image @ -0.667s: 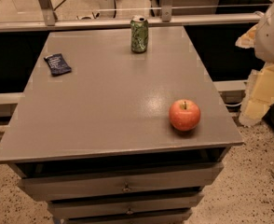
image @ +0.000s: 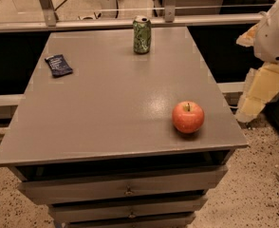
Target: Knock green can over
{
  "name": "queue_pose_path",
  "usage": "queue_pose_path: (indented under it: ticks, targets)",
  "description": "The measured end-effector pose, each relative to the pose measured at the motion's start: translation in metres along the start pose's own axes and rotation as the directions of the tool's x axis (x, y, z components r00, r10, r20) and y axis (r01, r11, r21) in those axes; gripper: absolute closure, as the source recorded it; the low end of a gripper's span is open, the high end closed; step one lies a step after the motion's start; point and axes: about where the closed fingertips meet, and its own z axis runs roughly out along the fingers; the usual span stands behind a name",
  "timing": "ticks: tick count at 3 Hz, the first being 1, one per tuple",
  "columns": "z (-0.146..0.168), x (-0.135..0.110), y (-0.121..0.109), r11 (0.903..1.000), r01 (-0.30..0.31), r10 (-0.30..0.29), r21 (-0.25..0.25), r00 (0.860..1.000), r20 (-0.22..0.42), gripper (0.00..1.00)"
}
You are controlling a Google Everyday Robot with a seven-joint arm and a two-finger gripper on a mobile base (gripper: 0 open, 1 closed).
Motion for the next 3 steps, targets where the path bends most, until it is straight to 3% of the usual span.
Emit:
queue_pose_path:
  ticks: [2, 3]
  targets:
    - [0.070, -0.027, -0.100, 0.9942, -0.016, -0.001, 0.106, 0.987, 0.159, 0.00]
    - [0.096, -0.059, -0.158, 0.9885, -0.032, -0.007, 0.147, 0.965, 0.261, 0.00]
